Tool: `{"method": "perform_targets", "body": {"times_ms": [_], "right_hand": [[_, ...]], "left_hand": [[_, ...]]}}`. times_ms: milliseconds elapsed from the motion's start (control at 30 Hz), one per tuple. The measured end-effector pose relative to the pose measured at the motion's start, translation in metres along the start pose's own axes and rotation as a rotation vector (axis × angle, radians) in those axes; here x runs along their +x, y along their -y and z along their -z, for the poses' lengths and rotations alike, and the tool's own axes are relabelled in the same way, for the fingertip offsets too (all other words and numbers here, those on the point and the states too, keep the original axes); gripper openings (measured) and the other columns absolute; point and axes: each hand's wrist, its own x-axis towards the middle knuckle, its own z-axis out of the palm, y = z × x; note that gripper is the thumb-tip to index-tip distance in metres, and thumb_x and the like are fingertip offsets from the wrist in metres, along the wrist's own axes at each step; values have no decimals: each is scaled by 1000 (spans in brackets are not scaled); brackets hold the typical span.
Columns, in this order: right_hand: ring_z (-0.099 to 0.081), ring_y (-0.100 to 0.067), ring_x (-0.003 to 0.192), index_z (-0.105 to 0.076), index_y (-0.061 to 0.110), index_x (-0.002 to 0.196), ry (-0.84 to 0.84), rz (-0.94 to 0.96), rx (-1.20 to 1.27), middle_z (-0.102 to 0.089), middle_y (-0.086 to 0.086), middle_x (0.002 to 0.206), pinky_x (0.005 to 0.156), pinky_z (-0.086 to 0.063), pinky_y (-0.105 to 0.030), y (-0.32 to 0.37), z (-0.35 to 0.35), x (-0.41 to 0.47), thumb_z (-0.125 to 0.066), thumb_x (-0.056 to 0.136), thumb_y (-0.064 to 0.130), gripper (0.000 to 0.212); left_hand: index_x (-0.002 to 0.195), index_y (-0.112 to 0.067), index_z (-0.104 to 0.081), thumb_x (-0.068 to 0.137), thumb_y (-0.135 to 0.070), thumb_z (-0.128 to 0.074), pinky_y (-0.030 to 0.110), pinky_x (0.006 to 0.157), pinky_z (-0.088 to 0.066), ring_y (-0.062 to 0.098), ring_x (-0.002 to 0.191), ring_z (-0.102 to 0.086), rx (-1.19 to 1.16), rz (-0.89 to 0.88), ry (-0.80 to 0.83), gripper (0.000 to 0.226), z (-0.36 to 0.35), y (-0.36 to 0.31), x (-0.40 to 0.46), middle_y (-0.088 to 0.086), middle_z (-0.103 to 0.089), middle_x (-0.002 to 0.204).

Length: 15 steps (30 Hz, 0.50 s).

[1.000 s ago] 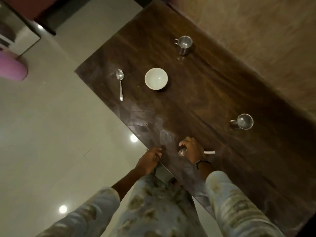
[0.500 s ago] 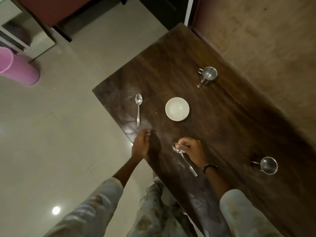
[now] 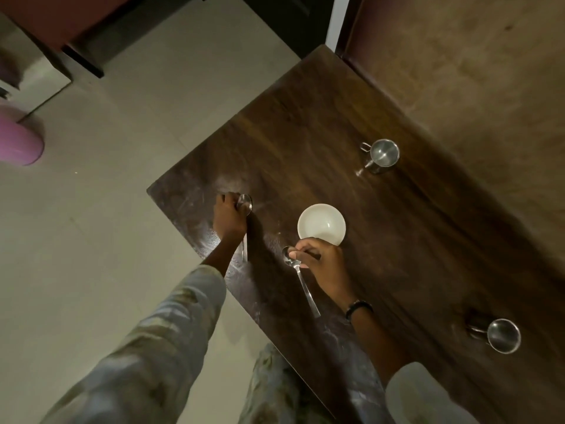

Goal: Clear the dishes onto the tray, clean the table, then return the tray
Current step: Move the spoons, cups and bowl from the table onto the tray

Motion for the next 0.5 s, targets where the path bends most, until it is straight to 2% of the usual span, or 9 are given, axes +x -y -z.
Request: {"method": "perform_targets", "body": {"times_ms": [133,233,300,333,400,500], "right_hand": [[-67,-18,76,-69,7,80,-42,-20,31,-69,-1,77,71,-60,-33,10,3,1,-71,83,15,9],[-67,-14,76,-70,8,81,-106,-49,78,-69,2,76,70,-60,-30,26,9,-2,-73,81,15,8],[-68,-15,76,-70,12,80,-156,-55,105,-68,4,74,70,-60,-33,37,16,-8,-75,79,16,6],[-68,-18,76,-70,14,78,-173,-65,138,-69,3,74,71,-60,-35,41,21,-13,-76,78,16,6],[-69,-25,78,-70,17,76,-201,-81,217,-70,-3,77,72,-60,-40,46,32,-22,-77,77,14,7],[-68,-22,76,-70,16,76,-245,-85,283,-71,-12,82,69,-59,-35,54,54,-50,-76,78,12,8]], "left_hand": [[106,-8,-65,91,-19,-58,29,70,-42,33,100,-65,-88,57,19,20,3,-6,-4,15,-70,109],[93,-10,-67,87,-25,-62,34,70,-53,31,84,-69,-171,-57,55,17,10,-13,-27,16,-74,92],[87,-13,-69,87,-26,-62,41,64,-59,24,69,-71,-255,-164,74,15,11,-20,-53,14,-74,82],[87,-12,-70,88,-22,-62,38,61,-60,18,64,-70,-285,-207,78,13,13,-26,-71,14,-75,81],[92,-9,-72,89,-18,-60,32,60,-60,13,64,-69,-369,-273,97,15,16,-42,-111,12,-75,85],[98,-9,-73,89,-14,-56,42,68,-60,21,74,-71,-415,-347,151,20,20,-63,-172,3,-74,88]]}}
